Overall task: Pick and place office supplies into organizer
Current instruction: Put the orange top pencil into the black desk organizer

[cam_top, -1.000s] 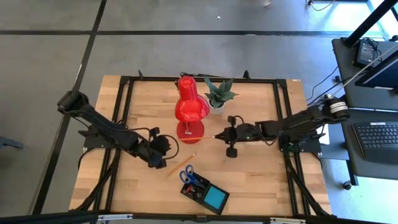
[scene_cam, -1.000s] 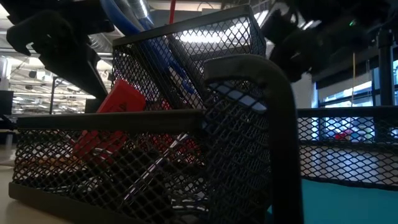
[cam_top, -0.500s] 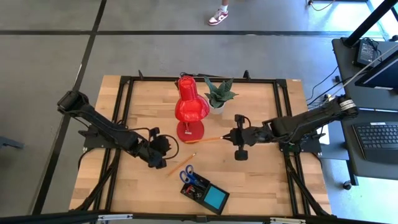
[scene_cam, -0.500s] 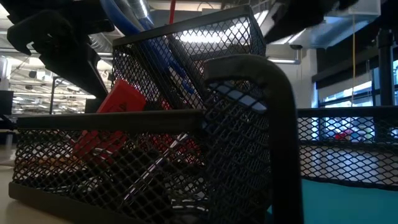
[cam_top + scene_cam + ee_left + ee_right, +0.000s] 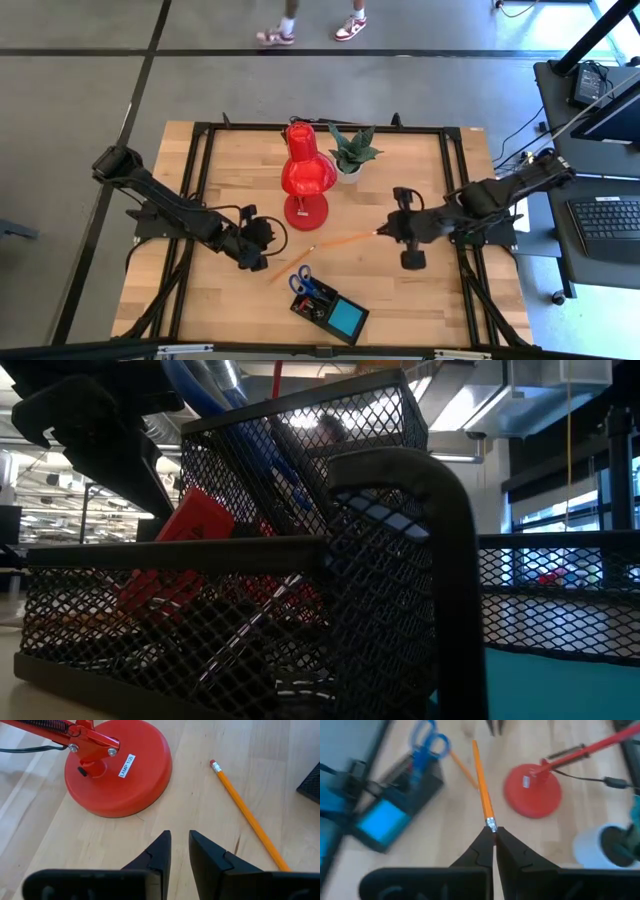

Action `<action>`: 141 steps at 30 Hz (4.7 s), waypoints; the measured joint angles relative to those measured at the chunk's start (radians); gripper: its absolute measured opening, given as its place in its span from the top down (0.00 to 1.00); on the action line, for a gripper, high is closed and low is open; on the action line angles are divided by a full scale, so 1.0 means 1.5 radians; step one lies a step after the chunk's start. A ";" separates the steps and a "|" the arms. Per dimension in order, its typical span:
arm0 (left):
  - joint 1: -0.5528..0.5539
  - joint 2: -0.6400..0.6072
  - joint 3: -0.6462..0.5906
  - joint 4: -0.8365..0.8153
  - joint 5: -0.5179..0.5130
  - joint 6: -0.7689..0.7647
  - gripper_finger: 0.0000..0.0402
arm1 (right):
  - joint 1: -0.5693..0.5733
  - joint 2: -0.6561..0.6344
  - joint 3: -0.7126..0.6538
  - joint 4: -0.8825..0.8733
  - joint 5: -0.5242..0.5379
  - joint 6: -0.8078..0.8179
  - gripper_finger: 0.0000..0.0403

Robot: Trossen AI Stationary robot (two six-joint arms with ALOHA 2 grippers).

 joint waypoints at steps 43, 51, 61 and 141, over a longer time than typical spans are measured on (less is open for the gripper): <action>0.000 0.000 0.000 0.001 -0.011 0.002 0.85 | 0.096 0.447 0.537 -0.366 -0.142 0.194 0.97; 0.000 0.002 0.000 0.001 -0.011 0.002 0.85 | 0.065 0.472 0.537 -0.360 -0.180 0.155 0.97; 0.000 0.038 0.000 0.002 -0.011 0.002 0.85 | 0.031 0.472 0.528 -0.319 -0.209 0.095 0.97; 0.002 0.077 0.000 0.002 -0.059 -0.017 0.85 | 0.083 0.504 0.501 -0.257 0.018 -0.842 0.97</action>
